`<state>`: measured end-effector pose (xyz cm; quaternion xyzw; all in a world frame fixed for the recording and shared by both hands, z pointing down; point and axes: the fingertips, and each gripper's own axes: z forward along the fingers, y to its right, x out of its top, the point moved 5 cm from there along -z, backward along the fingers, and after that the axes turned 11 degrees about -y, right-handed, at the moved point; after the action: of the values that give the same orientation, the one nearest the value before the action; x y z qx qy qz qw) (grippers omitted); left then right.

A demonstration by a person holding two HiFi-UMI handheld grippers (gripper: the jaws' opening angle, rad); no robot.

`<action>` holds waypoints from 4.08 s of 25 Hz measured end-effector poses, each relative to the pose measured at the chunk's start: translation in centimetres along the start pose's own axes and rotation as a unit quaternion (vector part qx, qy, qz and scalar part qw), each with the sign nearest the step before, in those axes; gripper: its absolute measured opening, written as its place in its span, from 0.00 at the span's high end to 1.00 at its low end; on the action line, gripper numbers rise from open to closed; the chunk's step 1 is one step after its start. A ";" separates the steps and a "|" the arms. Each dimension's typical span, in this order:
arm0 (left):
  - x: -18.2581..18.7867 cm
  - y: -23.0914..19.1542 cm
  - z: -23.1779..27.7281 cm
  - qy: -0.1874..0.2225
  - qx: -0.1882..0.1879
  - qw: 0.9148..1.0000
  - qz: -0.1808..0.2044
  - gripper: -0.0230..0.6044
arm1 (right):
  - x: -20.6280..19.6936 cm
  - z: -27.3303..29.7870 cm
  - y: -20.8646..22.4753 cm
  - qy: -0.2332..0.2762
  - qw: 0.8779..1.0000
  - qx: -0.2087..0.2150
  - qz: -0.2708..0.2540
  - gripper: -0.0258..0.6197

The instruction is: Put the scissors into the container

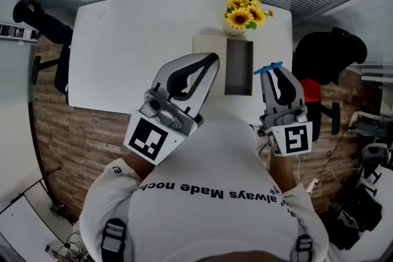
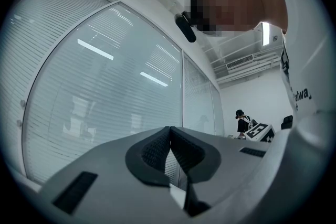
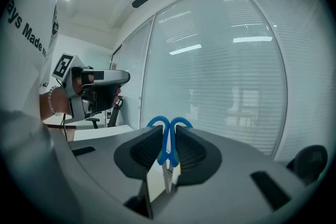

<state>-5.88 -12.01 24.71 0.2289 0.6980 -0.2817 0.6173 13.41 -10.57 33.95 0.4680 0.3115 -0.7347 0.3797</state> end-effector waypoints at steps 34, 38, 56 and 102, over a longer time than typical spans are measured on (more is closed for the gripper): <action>-0.2 -0.5 0.0 -0.003 0.009 1.000 -0.005 0.93 | -6.8 3.9 0.2 -0.070 0.997 0.002 0.021 0.83; -0.3 -0.5 0.0 -0.003 0.010 1.000 -0.006 0.93 | -7.4 4.2 0.3 -0.082 0.996 0.000 0.024 0.83; -0.3 -0.4 -0.1 -0.002 0.009 1.000 -0.006 0.93 | -11.2 5.8 0.2 -0.133 0.990 0.010 0.037 0.83; -0.4 -0.5 -0.2 -0.007 0.010 1.000 -0.002 0.93 | -20.1 9.8 -0.6 -0.232 0.970 0.034 0.069 0.83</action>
<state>-6.29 -12.29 25.23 0.2317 0.6911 -0.2914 0.6195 13.99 -12.88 56.18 0.3182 0.1567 -0.8054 0.4748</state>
